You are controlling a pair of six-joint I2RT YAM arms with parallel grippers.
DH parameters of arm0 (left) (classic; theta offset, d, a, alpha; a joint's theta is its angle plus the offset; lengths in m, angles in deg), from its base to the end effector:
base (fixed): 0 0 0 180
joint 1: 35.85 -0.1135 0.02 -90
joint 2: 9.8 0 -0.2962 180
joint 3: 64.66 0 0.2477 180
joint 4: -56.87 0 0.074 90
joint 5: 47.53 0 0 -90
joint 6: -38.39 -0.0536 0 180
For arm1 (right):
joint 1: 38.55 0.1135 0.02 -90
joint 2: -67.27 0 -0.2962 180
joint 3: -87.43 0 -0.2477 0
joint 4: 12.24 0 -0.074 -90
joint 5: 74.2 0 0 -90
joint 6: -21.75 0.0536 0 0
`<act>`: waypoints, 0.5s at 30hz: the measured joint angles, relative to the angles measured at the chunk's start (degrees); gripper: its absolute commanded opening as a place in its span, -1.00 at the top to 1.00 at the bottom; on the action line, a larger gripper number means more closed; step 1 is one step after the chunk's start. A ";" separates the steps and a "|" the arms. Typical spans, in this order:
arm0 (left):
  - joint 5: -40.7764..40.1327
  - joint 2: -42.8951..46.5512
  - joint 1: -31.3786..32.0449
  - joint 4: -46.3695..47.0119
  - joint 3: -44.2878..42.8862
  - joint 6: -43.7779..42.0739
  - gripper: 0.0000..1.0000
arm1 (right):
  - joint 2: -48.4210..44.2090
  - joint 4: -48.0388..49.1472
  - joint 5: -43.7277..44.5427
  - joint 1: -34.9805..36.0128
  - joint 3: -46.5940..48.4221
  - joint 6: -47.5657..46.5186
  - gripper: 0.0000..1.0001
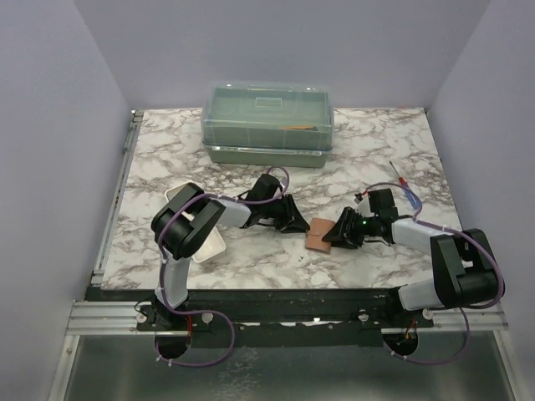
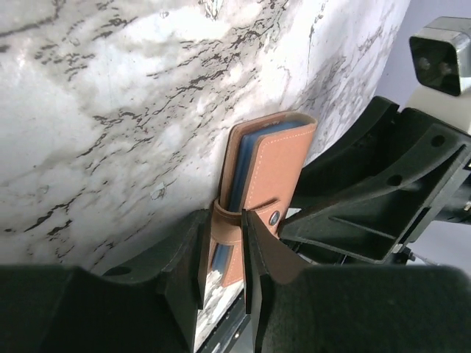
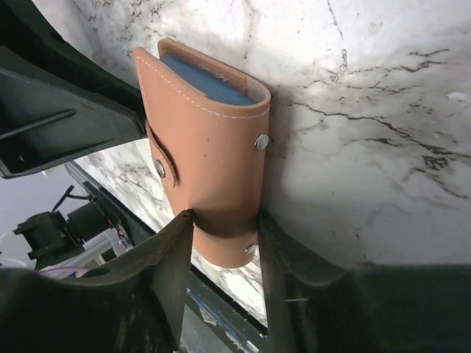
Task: Put the credit cards into the card holder
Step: Open the card holder at the center of the board.
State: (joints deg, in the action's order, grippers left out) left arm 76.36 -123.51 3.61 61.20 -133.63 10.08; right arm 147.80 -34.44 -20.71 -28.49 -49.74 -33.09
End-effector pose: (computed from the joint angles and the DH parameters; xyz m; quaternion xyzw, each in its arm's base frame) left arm 0.2939 -0.2806 0.1335 -0.0475 0.8757 -0.4779 0.0504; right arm 0.2169 0.0709 0.1529 0.1199 0.9129 0.3741 0.1113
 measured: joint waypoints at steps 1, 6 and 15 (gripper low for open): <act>-0.07 0.04 -0.09 0.00 0.00 -0.20 0.44 | 0.31 1.42 -0.70 0.00 -0.63 0.42 0.41; -1.99 1.46 -0.04 -1.49 0.37 -2.80 0.18 | 0.94 7.04 -2.16 -0.04 -2.75 2.71 0.90; -16.87 8.50 5.99 -15.23 -2.60 -10.56 -0.03 | 0.90 12.79 -3.21 0.04 -2.80 5.31 0.99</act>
State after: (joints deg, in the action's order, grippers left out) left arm 59.48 -115.01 9.60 45.97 -136.23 -0.47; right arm 148.70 -21.66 -23.92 -28.44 -52.53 -27.78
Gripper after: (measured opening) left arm 0.501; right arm 0.033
